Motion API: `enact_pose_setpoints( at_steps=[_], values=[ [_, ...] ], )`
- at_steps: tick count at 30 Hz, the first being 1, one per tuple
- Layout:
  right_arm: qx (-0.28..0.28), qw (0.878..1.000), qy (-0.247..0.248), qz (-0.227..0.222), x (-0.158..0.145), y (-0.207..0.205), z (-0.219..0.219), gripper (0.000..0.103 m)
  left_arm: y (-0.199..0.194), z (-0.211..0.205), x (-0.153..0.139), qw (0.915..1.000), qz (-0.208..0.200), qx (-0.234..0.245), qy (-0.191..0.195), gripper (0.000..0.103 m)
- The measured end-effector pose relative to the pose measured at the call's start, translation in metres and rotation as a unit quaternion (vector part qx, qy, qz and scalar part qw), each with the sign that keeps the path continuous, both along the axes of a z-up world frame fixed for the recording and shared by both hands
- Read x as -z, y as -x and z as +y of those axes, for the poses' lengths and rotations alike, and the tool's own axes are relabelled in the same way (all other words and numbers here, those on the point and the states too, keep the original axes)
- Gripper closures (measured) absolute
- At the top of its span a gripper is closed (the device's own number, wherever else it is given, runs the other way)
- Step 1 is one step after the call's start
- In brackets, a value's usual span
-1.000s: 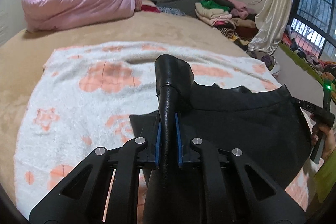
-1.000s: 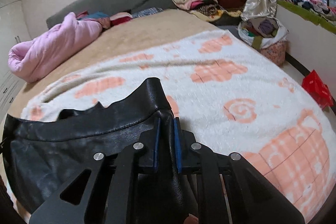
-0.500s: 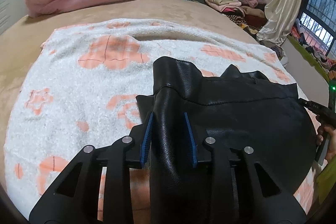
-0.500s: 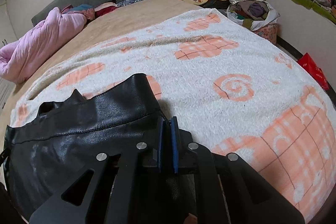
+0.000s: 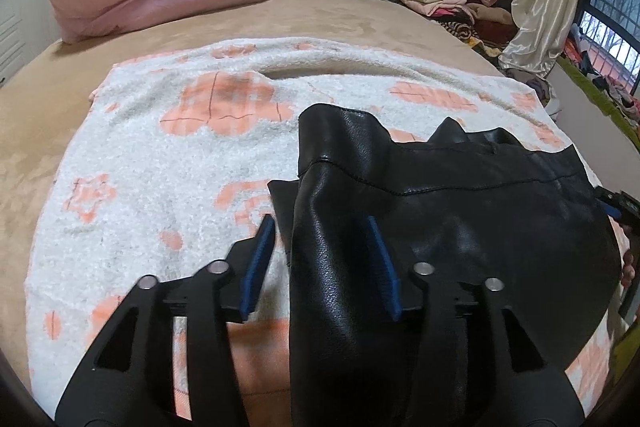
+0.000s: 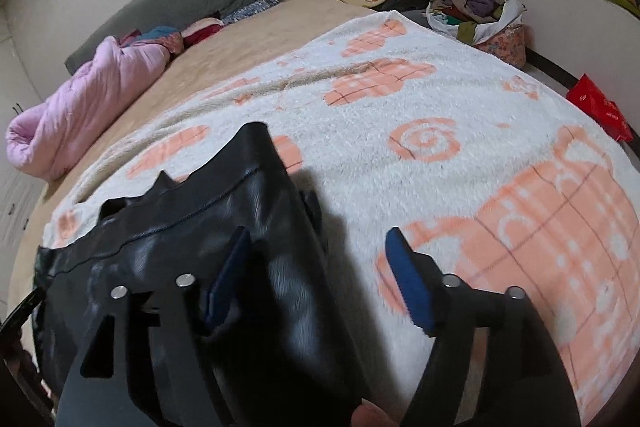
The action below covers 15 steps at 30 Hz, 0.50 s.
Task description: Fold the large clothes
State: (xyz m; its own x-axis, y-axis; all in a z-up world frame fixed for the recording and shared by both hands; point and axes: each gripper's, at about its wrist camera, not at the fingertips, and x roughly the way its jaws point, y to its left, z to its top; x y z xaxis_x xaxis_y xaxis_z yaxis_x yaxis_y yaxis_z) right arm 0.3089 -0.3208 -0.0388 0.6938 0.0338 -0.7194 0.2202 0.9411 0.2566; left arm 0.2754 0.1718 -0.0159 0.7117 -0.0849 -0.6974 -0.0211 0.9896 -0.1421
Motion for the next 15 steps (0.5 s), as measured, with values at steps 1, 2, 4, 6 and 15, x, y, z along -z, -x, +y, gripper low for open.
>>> enact_pose_setpoints(
  at_steps=[1,2,4,6,15],
  values=[
    [-0.004,1.0,-0.003,-0.001,0.0,0.005,0.001,0.022,0.0,0.0,-0.001,1.0,0.0,0.0,-0.002,0.052],
    [-0.007,1.0,-0.006,-0.003,-0.001,0.01,0.002,0.021,0.001,-0.001,-0.002,1.0,0.0,-0.002,-0.003,0.044],
    [-0.016,1.0,-0.014,-0.009,-0.004,0.02,0.004,0.021,0.003,0.0,-0.004,1.0,0.001,-0.004,-0.003,0.029],
    [-0.026,0.999,-0.022,-0.007,-0.005,0.027,0.005,0.016,0.006,0.002,-0.007,1.0,0.002,-0.006,-0.001,0.021],
    [-0.066,0.997,-0.028,0.013,-0.007,0.061,0.009,0.01,0.028,0.007,-0.026,0.9997,-0.008,-0.008,0.022,0.009]
  ],
)
